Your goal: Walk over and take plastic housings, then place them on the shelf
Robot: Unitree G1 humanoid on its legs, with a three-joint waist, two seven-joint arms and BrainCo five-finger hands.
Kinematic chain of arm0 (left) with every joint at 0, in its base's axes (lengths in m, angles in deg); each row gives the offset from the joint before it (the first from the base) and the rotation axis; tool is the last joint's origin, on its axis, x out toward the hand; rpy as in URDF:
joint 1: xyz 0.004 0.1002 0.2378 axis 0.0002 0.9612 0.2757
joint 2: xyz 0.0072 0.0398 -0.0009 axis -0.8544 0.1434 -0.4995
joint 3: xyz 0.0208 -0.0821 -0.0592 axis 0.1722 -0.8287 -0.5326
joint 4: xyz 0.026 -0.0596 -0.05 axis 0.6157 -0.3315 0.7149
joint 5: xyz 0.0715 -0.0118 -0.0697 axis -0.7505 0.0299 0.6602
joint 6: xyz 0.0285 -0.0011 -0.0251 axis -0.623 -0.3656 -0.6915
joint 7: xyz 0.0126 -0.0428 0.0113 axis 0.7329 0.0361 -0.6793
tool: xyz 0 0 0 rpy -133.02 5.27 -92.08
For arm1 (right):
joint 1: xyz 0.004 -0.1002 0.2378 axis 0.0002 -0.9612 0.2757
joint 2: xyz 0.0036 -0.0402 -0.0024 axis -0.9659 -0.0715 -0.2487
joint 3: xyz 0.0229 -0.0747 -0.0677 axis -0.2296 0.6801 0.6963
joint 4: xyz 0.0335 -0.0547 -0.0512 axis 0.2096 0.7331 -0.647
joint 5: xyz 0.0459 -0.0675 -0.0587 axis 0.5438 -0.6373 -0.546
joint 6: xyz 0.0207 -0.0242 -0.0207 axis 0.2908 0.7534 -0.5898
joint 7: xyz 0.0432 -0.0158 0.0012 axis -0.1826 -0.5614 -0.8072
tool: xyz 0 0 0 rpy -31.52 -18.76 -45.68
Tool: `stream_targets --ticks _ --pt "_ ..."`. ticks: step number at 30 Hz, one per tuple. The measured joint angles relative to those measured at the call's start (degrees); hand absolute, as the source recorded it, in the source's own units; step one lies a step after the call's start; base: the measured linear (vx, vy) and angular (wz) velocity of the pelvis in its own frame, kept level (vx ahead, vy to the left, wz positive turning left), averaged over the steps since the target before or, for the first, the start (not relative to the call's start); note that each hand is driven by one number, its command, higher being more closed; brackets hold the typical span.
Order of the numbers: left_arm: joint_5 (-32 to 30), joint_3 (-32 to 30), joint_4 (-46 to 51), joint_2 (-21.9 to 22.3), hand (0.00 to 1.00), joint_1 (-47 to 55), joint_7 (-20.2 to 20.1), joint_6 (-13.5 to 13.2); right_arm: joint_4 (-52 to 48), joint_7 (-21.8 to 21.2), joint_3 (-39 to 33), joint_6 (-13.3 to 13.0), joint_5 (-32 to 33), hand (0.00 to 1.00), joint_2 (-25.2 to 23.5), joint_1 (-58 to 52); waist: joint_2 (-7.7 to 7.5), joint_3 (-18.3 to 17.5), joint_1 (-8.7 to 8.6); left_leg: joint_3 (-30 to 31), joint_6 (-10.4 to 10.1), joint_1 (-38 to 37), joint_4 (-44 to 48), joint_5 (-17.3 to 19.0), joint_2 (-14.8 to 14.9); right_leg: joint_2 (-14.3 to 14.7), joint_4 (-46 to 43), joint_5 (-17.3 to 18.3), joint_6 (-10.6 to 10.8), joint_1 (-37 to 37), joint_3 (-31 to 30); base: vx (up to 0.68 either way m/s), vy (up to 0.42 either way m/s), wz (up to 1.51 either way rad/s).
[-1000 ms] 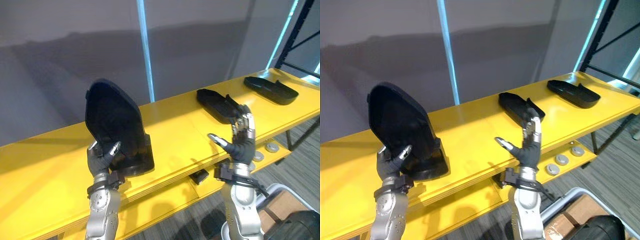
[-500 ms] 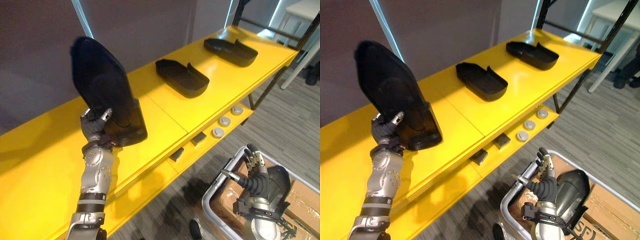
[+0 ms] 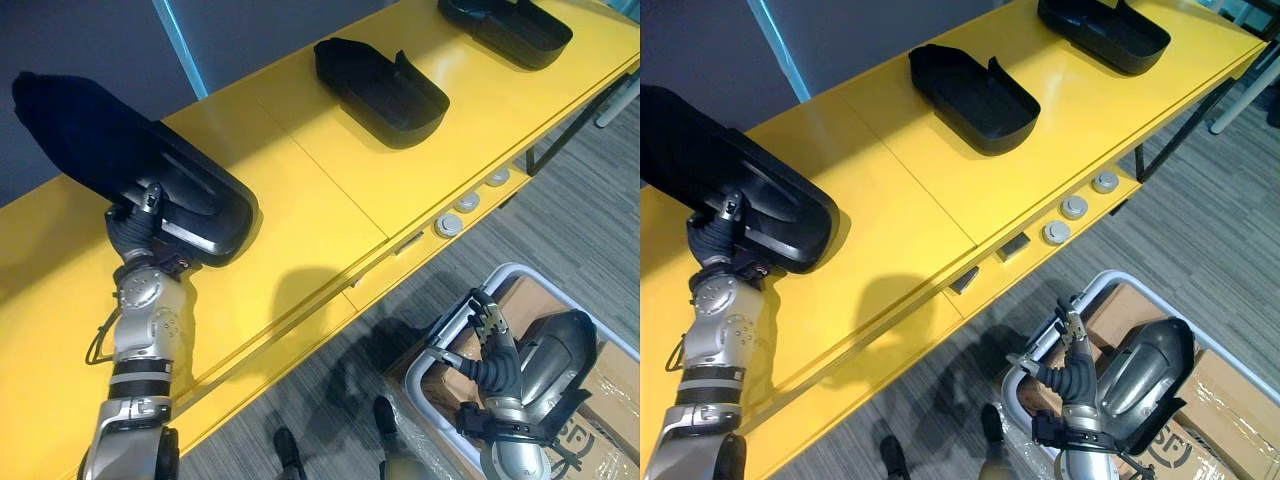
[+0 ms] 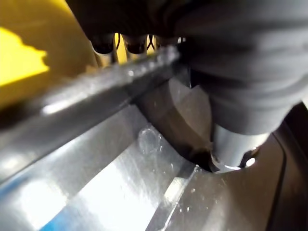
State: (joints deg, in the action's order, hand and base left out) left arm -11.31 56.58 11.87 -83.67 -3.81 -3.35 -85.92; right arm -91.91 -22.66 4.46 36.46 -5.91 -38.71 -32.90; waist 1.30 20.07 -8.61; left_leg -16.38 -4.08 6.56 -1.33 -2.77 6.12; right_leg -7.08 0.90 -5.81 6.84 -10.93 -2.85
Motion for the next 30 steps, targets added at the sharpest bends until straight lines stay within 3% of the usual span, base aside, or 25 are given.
stream_targets --ticks 6,7,13,21,30 --pt "-3.99 1.23 0.18 -3.76 1.00 0.54 -4.25 0.79 0.37 -0.82 0.01 -0.02 0.04 0.00 -0.04 -0.27 -0.04 0.28 0.37 0.01 -0.01 0.01 0.01 0.01 0.00 0.00 -0.04 0.02 -0.03 -0.03 0.04 0.00 0.000 0.00" --pt "-4.76 1.35 0.75 -4.43 0.00 1.15 -5.21 0.80 0.45 -1.04 -0.01 -0.02 0.05 0.00 -0.05 -0.50 -0.04 0.28 0.36 0.00 -0.02 0.01 0.01 0.01 0.00 0.00 -0.04 0.03 -0.04 -0.04 0.04 0.00 0.000 0.00" --pt "-8.37 2.38 2.20 -7.72 0.00 2.35 -7.95 0.93 0.73 -1.92 -0.03 -0.12 0.30 0.00 -0.16 -2.39 -0.03 0.32 0.56 -0.02 -0.04 -0.05 0.02 0.03 0.00 0.01 -0.13 0.05 -0.09 -0.04 0.04 0.01 0.015 0.00" --pt "-5.80 2.38 6.84 -6.97 0.00 6.55 -7.47 0.64 1.59 -2.34 0.32 -0.12 0.27 0.00 -0.21 -2.52 -0.03 0.33 0.39 -0.25 -0.04 -0.35 -0.01 0.03 0.00 0.05 -0.25 0.06 -0.19 0.01 -0.12 0.00 0.000 0.00" --pt "-2.16 -0.65 17.76 9.99 0.00 16.20 -1.01 -2.72 3.13 -1.86 0.88 0.00 -0.64 0.00 -1.22 -2.37 -0.07 0.24 1.17 -0.70 -0.14 -2.09 -0.60 0.10 -0.05 0.09 -0.18 0.09 -0.27 1.27 -0.16 0.00 0.008 -0.02"
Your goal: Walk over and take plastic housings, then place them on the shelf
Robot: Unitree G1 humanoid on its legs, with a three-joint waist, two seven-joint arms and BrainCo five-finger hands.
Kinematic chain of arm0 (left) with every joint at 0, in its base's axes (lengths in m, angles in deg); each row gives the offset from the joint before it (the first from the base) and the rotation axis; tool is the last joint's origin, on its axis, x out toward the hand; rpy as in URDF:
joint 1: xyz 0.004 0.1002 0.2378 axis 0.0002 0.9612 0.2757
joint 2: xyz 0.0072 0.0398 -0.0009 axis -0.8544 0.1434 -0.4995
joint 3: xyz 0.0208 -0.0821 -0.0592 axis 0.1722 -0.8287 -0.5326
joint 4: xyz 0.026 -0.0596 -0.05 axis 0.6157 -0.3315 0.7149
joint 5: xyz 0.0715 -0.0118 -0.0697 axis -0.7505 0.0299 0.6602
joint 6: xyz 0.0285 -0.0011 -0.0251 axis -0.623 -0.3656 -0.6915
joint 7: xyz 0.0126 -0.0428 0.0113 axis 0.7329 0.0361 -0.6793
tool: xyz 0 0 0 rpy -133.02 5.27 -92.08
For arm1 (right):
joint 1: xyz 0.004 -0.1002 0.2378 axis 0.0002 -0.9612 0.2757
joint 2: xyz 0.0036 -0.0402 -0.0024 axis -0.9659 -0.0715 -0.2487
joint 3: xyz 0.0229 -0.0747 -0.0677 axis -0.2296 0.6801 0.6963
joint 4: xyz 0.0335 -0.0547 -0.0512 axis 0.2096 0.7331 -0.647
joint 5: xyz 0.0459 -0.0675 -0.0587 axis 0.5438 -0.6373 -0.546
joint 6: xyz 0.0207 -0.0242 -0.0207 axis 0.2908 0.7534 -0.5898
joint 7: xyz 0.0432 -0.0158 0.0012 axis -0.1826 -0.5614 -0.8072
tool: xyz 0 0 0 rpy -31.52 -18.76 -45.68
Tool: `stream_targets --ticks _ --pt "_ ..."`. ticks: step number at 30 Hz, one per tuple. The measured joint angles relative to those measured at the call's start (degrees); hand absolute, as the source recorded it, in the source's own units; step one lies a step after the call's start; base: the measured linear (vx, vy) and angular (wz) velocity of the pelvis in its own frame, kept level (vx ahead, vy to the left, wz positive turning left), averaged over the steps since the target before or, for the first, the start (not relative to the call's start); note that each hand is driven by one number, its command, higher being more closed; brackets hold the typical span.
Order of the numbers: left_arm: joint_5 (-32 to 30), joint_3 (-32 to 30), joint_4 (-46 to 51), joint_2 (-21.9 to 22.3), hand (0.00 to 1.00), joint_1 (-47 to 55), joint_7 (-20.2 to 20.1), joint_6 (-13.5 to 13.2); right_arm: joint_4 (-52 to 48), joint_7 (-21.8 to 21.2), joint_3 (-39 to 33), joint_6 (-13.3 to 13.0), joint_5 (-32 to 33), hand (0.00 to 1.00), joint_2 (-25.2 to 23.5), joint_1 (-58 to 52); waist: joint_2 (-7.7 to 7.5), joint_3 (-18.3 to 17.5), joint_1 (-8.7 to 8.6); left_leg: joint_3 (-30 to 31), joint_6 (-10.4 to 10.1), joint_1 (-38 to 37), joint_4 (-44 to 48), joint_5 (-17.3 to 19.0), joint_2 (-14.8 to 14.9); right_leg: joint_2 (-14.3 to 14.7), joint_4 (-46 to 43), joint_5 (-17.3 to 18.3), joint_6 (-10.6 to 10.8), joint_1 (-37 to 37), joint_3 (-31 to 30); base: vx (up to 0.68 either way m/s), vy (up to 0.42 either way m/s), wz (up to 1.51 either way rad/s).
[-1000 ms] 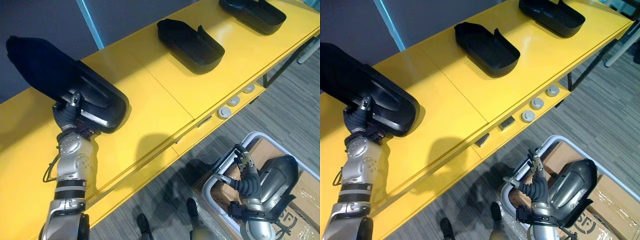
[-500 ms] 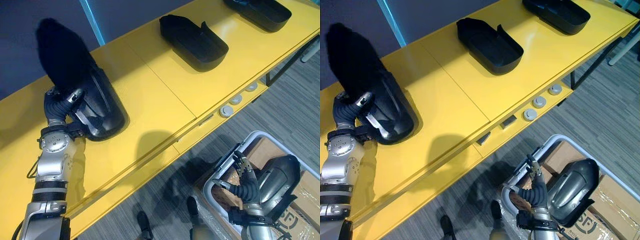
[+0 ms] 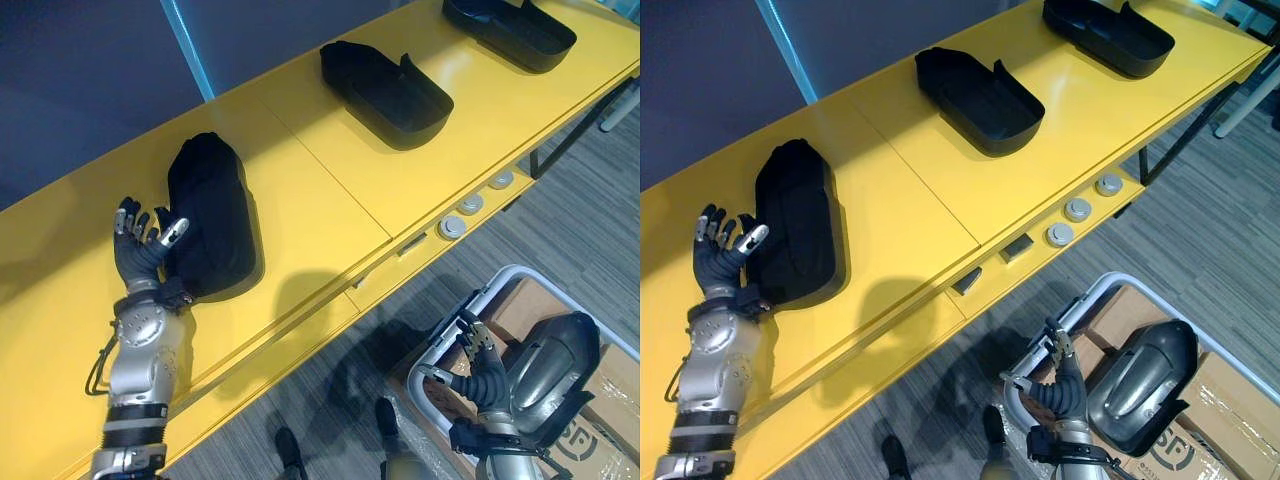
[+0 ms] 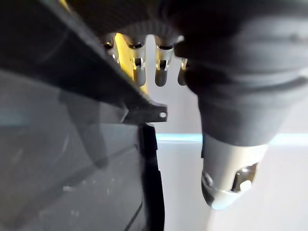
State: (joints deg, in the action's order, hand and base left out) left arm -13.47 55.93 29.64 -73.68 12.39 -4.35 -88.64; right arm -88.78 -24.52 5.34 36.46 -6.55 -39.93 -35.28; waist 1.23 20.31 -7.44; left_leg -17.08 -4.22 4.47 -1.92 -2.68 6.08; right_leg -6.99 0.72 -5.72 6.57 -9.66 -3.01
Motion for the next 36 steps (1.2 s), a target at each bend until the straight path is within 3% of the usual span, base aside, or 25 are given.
stream_targets --ticks 7,14,15,20,26,30,34,36 --pt "4.71 0.79 6.87 12.96 0.00 6.85 4.53 -3.07 0.00 1.24 0.11 0.48 -1.87 0.00 -0.03 2.48 -0.04 -3.67 0.19 0.05 -0.12 -1.88 -1.61 -0.15 -0.07 0.10 0.94 0.00 0.01 1.76 0.32 0.04 0.011 0.01" --pt "4.35 0.44 6.89 15.37 0.00 8.47 7.21 -2.83 -0.02 1.26 0.17 0.50 -1.89 0.00 0.27 5.57 -0.06 -6.95 0.82 1.04 -0.17 -3.58 -2.54 -0.50 -0.13 0.07 1.68 0.01 0.03 4.06 1.42 0.01 0.006 0.07" --pt "3.73 0.37 6.89 15.36 0.00 8.46 7.25 -2.83 -0.02 1.23 0.17 0.50 -1.89 1.00 0.54 5.84 -0.04 -7.40 0.80 1.44 -0.16 -3.69 -2.70 -0.63 -0.13 0.04 1.80 0.02 0.04 4.41 1.92 0.00 -0.003 0.18" --pt "-0.45 -1.79 7.59 15.22 0.00 9.71 6.12 -2.76 -0.09 0.12 0.38 0.46 -1.57 1.00 1.75 9.56 0.02 -9.63 1.84 2.34 -0.27 -4.08 -3.03 -1.04 -0.11 0.04 2.01 0.07 0.06 5.24 2.55 -0.01 -0.001 0.09" --pt "-6.14 -1.36 19.88 16.25 0.00 24.04 -0.05 -3.01 0.27 -3.45 5.70 -0.17 2.65 1.00 2.22 12.33 0.01 -11.03 3.55 5.61 -0.27 -1.97 -3.24 -1.94 -0.20 -0.27 2.43 0.35 -0.10 5.22 5.92 0.00 -0.003 0.29" --pt "-12.00 0.97 26.04 18.54 0.00 29.34 -2.35 -7.66 6.40 -4.90 13.00 -2.32 5.19 1.00 1.16 18.46 -0.03 -11.10 6.10 9.39 -0.19 1.74 -3.05 -3.63 -0.53 -0.66 2.42 0.30 -0.14 3.89 9.97 -0.01 0.013 0.48" --pt "-12.69 2.32 29.01 18.86 0.00 32.08 -4.02 -12.59 11.39 -4.68 17.73 -4.34 5.95 1.00 -0.30 25.62 -0.15 -10.16 7.69 11.98 0.14 3.88 -3.03 -4.60 -1.19 -1.25 2.13 0.30 -0.15 3.24 12.46 -0.02 0.041 0.38" --pt "-11.48 2.90 31.08 18.82 0.00 32.21 -5.07 -15.12 13.23 -3.62 19.31 -4.99 5.95 1.00 -0.57 30.98 -0.20 -8.00 8.78 13.16 0.46 4.97 -3.04 -5.08 -1.75 -1.83 1.60 0.31 -0.13 2.59 13.60 -0.04 0.050 0.27"
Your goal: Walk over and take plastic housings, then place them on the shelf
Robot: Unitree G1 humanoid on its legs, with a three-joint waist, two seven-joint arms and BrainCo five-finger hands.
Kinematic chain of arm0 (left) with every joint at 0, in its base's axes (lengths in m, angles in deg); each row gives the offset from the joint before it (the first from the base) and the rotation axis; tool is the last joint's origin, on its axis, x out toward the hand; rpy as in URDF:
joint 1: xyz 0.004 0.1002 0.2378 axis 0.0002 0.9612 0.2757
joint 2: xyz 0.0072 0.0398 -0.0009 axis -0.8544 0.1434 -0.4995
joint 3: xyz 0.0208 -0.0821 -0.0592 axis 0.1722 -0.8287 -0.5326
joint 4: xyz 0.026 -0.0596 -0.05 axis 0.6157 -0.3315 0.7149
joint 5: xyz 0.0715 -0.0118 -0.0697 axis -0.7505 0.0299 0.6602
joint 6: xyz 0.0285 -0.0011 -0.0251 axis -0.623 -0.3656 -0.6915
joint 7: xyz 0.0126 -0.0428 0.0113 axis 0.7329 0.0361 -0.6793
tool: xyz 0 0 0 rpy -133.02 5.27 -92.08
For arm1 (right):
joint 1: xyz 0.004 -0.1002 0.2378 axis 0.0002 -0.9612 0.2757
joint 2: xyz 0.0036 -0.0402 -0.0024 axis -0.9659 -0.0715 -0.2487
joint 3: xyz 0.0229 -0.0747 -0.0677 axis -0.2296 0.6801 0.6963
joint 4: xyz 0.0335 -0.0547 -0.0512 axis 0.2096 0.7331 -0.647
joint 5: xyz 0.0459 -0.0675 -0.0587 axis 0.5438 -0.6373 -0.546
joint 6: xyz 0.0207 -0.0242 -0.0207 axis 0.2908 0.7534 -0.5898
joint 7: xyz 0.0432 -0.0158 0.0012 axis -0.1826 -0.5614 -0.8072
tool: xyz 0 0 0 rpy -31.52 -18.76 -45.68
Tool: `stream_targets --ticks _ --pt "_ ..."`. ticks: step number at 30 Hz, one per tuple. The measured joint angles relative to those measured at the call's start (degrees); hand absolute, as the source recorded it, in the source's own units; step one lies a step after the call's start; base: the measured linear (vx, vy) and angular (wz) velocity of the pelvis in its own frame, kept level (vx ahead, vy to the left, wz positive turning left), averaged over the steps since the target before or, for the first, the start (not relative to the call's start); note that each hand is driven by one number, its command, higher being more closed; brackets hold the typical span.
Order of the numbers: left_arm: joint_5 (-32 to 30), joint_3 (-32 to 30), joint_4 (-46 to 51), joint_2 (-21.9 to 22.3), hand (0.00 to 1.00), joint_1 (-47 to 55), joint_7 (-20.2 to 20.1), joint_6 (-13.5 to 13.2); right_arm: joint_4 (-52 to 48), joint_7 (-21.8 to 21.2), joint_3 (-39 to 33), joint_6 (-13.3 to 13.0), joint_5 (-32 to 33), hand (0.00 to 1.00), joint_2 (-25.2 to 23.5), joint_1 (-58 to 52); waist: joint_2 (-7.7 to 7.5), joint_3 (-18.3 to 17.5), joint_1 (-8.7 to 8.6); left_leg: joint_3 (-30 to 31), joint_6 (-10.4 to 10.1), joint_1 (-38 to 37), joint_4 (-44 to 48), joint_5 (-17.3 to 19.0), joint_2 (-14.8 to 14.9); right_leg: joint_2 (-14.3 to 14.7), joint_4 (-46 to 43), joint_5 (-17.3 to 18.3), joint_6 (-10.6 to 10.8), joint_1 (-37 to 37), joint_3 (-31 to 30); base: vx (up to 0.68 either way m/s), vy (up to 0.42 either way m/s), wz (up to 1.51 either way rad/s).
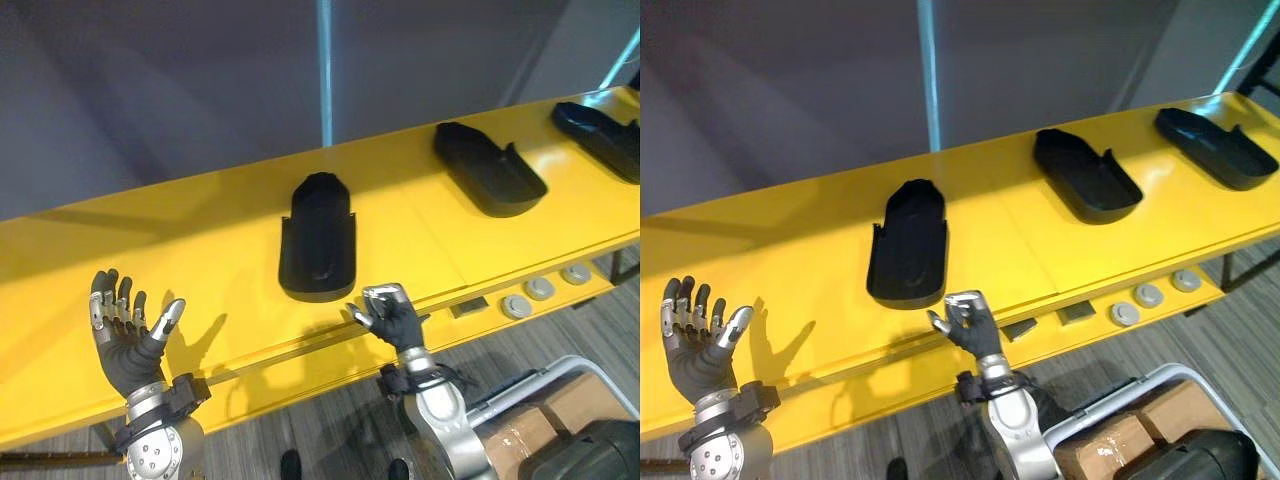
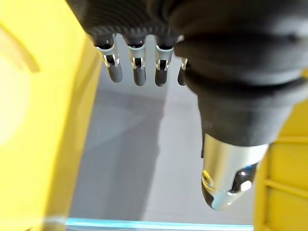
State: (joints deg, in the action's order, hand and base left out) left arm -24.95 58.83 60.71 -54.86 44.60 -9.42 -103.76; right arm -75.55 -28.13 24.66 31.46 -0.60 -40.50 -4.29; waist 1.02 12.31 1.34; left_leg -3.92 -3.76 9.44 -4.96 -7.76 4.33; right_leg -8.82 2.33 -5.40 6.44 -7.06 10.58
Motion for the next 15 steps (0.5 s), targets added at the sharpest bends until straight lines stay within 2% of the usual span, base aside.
stream_targets --ticks 3,5,9,15 --pt "2.11 0.08 0.14 -0.33 0.00 -0.46 -0.50 -1.76 2.50 1.61 0.07 -0.42 -0.03 1.00 -1.21 5.30 -0.11 1.74 0.71 0.80 0.11 1.62 0.01 -0.55 -0.47 -0.59 -0.96 0.00 0.01 -1.53 0.88 -0.04 0.046 0.18" --pt "3.87 0.00 0.13 -0.38 0.00 -0.89 -0.51 -1.77 2.49 2.62 0.08 -0.82 -0.04 1.00 -1.24 6.71 -0.38 2.87 1.23 1.04 0.20 1.98 0.01 -0.61 -0.77 -0.83 -0.97 0.00 0.01 -1.73 1.04 -0.01 0.024 0.07" --pt "5.38 0.00 0.13 -0.41 0.00 -1.71 -0.58 -1.77 2.49 4.27 0.05 -1.79 -0.13 1.00 -1.23 8.66 -0.40 3.82 1.15 1.15 0.76 3.20 0.03 -1.02 -1.17 -1.19 -1.23 0.00 0.02 -2.96 1.10 0.01 0.013 0.03" --pt "5.40 0.05 0.10 -0.40 0.00 -2.81 -1.21 -1.77 4.81 7.02 -1.73 -1.85 -1.04 1.00 -1.21 12.90 -0.38 5.88 1.02 1.13 0.80 3.28 0.02 -1.06 -1.19 -1.23 -1.24 0.05 0.06 -3.08 1.12 0.00 0.000 0.00"
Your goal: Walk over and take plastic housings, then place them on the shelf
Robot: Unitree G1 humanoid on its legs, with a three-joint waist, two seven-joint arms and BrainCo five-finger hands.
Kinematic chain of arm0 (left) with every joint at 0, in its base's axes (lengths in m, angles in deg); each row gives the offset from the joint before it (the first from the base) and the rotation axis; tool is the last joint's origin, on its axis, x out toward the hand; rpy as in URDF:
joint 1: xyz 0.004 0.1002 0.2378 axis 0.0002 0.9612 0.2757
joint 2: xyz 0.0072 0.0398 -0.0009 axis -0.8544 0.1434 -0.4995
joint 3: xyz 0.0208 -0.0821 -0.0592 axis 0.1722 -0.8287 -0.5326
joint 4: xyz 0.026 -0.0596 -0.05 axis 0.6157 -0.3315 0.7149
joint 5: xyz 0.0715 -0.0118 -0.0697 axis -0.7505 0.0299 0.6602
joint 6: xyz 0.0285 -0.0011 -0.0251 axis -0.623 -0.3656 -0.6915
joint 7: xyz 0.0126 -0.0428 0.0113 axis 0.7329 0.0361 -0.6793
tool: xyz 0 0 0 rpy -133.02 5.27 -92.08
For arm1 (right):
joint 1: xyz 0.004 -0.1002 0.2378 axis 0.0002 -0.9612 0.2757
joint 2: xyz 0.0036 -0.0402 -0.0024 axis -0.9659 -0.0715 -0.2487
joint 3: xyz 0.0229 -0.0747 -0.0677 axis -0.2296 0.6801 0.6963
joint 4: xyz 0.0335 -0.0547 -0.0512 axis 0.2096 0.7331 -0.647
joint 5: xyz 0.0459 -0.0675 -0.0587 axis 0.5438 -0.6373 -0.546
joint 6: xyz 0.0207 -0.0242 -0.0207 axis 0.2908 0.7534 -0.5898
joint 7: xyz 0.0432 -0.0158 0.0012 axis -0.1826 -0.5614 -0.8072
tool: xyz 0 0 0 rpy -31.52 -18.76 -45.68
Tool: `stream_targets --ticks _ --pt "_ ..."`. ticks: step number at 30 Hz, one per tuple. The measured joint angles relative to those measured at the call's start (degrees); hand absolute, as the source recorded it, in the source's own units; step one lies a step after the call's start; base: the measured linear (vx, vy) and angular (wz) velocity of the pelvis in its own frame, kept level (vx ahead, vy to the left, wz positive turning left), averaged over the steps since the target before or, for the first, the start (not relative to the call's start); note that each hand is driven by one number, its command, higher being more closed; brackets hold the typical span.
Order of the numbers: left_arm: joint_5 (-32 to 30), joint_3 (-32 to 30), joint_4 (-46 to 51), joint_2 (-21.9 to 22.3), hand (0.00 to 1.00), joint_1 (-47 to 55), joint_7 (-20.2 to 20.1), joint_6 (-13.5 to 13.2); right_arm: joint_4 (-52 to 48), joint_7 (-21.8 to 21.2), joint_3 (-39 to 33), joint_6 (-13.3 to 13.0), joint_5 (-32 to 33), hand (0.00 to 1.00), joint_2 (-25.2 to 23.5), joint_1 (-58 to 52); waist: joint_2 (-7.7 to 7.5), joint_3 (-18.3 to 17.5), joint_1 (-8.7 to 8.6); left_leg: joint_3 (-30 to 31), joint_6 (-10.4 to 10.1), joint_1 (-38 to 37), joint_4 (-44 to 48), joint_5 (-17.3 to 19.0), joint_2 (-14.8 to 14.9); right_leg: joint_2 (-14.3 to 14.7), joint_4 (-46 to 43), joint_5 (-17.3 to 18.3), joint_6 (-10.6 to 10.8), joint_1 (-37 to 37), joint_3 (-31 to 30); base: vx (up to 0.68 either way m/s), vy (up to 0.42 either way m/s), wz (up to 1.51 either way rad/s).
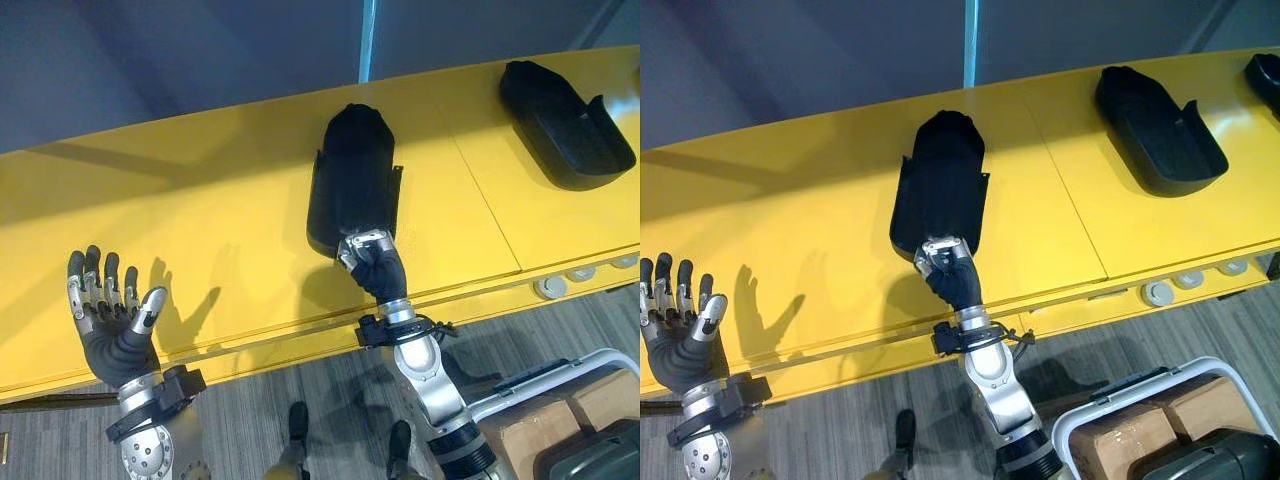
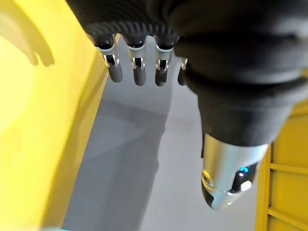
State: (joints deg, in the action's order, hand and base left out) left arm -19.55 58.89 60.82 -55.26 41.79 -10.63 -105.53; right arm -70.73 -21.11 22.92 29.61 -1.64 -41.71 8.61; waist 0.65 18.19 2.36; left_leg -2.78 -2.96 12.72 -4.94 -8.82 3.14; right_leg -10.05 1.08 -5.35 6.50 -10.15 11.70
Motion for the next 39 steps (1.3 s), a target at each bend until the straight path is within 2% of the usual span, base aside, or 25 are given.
stream_targets --ticks 5,11,22,26,27,30,31,34,36,37,38,39 --pt "0.05 -0.11 0.00 -0.01 0.00 -0.24 -0.08 -0.01 3.62 2.51 -3.53 0.27 -0.55 1.00 0.02 0.90 0.01 1.80 0.22 0.04 -0.01 0.38 0.00 0.00 -0.05 -0.02 -0.05 0.05 0.03 -0.35 0.01 0.00 0.000 0.00" --pt "0.04 -0.10 0.01 -0.01 0.00 -1.52 -0.24 0.00 3.56 4.04 -6.31 0.25 -2.80 1.00 0.04 1.92 0.02 1.86 0.02 0.04 -0.01 0.81 0.01 0.01 -0.05 -0.01 -0.04 0.06 0.04 -0.76 -0.01 0.00 0.000 0.00" --pt "0.04 0.01 0.02 0.00 0.00 -1.87 -1.23 0.09 3.40 5.11 -9.86 1.13 -2.96 1.00 0.18 2.09 0.00 2.37 -0.19 0.00 -0.04 -0.58 0.00 0.04 -0.05 -0.03 -0.19 0.16 -0.03 0.48 -0.06 0.00 0.000 0.00" --pt "0.05 1.85 0.01 -0.09 0.00 -2.22 -2.31 0.21 -1.77 4.46 -12.21 1.53 -2.97 1.00 1.01 -0.98 -0.06 2.33 -0.54 0.01 -0.08 -2.12 -0.02 0.09 -0.07 -0.04 -0.18 0.28 -0.05 2.10 0.01 0.00 0.000 0.00" --pt "0.02 2.70 0.01 -0.26 0.00 -2.40 -2.87 0.23 -4.37 3.99 -13.22 1.58 -2.97 0.00 1.13 -2.23 -0.16 2.27 -1.01 -0.01 -0.14 -3.02 -0.03 0.15 -0.07 -0.04 -0.23 0.44 -0.12 2.92 0.02 0.00 0.000 0.00" --pt "-0.09 4.62 0.00 -1.72 0.00 -3.61 -3.47 0.49 -11.79 2.88 -17.07 1.59 -2.98 0.00 3.43 -6.83 -0.78 0.83 -2.18 -0.61 -0.43 -4.86 -0.05 0.45 0.19 0.10 -0.57 1.03 -0.13 4.24 -0.44 0.00 0.014 -0.10" --pt "-0.09 4.69 -0.01 -2.43 0.00 -3.65 -4.01 0.50 -13.99 2.52 -18.82 1.58 -2.98 0.00 4.27 -8.86 -1.32 -0.71 -3.04 -1.32 -0.61 -5.35 -0.04 0.61 0.47 0.36 -0.63 0.97 -0.06 4.23 -1.23 0.01 0.009 -0.30" --pt "-0.11 5.21 -0.18 -3.37 0.00 -3.51 -4.25 0.51 -17.07 0.92 -21.84 1.48 -2.97 0.00 5.32 -12.35 -2.80 -2.84 -3.63 -5.35 -1.08 -8.45 -0.01 1.65 1.44 1.26 -1.64 1.06 -0.19 4.33 -5.20 0.02 0.006 -0.79" --pt "-0.25 6.33 -0.69 -3.43 0.00 -3.38 -4.71 0.49 -20.21 -1.32 -24.42 1.34 -2.90 0.00 6.61 -17.60 -3.81 -5.47 -4.78 -10.12 -2.34 -11.92 1.97 5.04 2.55 2.64 -3.71 1.66 -0.63 4.09 -11.40 0.02 0.009 -1.28" --pt "-0.35 6.34 -0.94 -3.50 0.00 -3.46 -4.97 0.49 -20.84 -1.76 -24.80 1.32 -2.87 0.00 6.99 -18.65 -4.05 -5.70 -5.28 -10.22 -2.73 -11.90 4.36 6.72 2.75 2.84 -4.33 1.91 -0.77 4.09 -12.62 0.00 0.015 -0.97" --pt "-0.68 6.68 -1.48 -3.45 0.00 -3.53 -5.17 0.50 -21.54 -2.34 -25.81 1.18 -2.84 0.00 7.51 -20.19 -4.33 -5.92 -5.89 -7.81 -3.46 -11.53 9.22 9.98 2.93 3.22 -5.26 2.39 -0.96 4.01 -14.32 0.00 0.029 -1.21" --pt "-0.78 7.01 -1.62 -3.09 0.00 -3.15 -5.22 0.45 -22.50 -2.93 -27.56 1.17 -2.77 0.00 8.26 -21.96 -3.87 -6.48 -5.76 -0.44 -3.67 -11.30 15.65 15.01 3.12 4.70 -6.59 3.22 -1.09 3.35 -18.13 0.01 0.034 -1.37"
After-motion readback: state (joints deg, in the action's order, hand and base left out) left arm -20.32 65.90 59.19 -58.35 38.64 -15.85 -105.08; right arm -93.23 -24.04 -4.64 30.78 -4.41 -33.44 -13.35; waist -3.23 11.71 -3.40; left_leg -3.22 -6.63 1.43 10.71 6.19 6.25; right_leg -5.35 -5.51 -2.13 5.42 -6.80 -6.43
